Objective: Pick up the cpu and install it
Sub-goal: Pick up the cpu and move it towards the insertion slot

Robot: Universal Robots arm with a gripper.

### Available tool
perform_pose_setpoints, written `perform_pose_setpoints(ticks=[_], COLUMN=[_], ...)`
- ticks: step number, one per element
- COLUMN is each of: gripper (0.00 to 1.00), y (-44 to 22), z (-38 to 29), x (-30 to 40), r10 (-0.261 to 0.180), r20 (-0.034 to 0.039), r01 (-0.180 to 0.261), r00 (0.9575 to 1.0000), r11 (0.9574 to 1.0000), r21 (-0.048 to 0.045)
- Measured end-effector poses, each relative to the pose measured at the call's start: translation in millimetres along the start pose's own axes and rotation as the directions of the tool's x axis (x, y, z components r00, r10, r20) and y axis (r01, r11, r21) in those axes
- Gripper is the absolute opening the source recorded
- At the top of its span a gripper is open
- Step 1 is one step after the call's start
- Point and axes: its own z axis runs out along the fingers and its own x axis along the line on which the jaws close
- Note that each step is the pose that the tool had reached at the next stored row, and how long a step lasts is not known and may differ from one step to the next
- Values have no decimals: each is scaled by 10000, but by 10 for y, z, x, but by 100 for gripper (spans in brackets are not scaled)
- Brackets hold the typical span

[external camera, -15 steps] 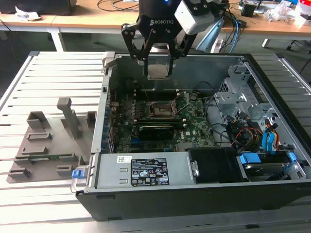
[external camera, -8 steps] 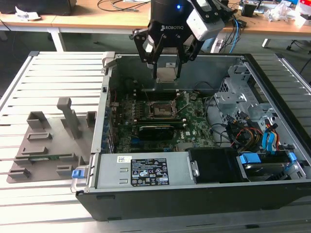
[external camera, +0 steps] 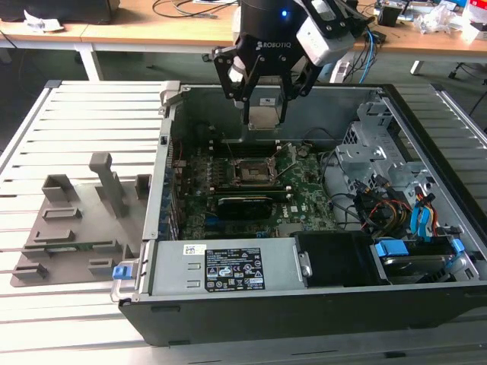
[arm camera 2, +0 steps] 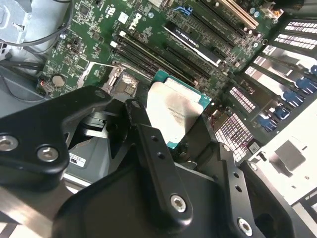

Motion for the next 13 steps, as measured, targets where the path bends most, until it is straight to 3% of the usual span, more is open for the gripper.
perform_pose_setpoints(ticks=[2, 4, 9, 13], gripper=[55, 55, 55, 55], y=[0, 2, 15, 30], z=[0, 22, 72, 99], x=[-1, -3, -32, -94], r10=[0, 1, 0, -3], r20=[0, 9, 9, 9], r01=[0, 0, 0, 3], r00=[10000, 10000, 10000, 10000], r11=[10000, 9999, 9999, 9999], r21=[-1, -144, -147, -148])
